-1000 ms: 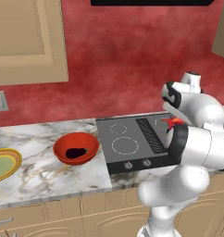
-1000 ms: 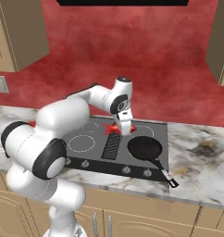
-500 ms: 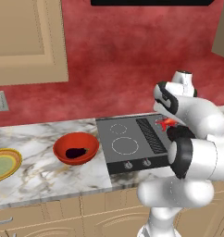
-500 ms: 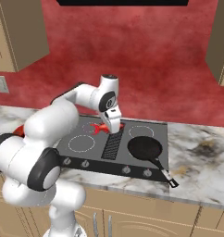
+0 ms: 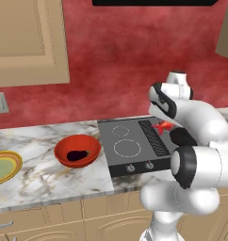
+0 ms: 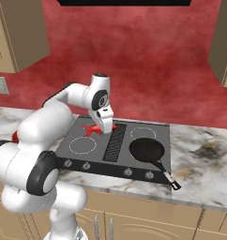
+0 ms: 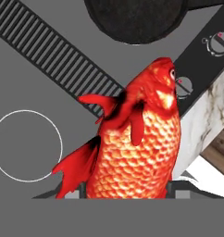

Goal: Place the fish on the plate and place the eggplant on the same plate.

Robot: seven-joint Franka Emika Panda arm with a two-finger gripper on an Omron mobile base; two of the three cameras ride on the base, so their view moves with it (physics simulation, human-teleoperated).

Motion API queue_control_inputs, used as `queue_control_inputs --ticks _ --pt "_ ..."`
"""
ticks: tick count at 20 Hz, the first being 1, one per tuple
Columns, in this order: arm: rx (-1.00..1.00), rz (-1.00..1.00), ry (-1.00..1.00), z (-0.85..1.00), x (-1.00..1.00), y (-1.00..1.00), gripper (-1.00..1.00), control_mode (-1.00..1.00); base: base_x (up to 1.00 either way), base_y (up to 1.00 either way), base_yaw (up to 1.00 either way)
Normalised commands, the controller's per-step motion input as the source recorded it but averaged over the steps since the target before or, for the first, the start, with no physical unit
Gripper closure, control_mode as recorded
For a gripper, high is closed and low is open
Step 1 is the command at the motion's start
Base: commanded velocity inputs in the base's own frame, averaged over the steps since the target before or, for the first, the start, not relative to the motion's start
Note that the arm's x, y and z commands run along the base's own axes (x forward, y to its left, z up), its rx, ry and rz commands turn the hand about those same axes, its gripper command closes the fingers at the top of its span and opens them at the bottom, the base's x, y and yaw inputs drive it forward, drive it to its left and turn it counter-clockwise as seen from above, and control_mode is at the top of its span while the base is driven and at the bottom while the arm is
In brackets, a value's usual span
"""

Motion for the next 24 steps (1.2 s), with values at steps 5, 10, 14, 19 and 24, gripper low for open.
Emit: queue_control_inputs --ticks 5,10,14,19,24 --pt "0.00 0.02 0.01 0.01 -0.06 0.34 1.00 -1.00 0.00 0.00 0.00" --pt "0.00 0.01 0.01 0.00 0.00 0.34 1.00 -1.00 0.00 0.00 0.00" --pt "0.00 0.00 0.00 0.00 0.00 0.00 1.00 -1.00 0.00 0.00 0.00" --pt "0.00 0.00 0.00 0.00 0.00 0.00 1.00 1.00 -0.02 0.00 0.00" --pt "0.00 0.00 0.00 0.00 0.00 0.00 1.00 1.00 -0.41 0.12 0.00"
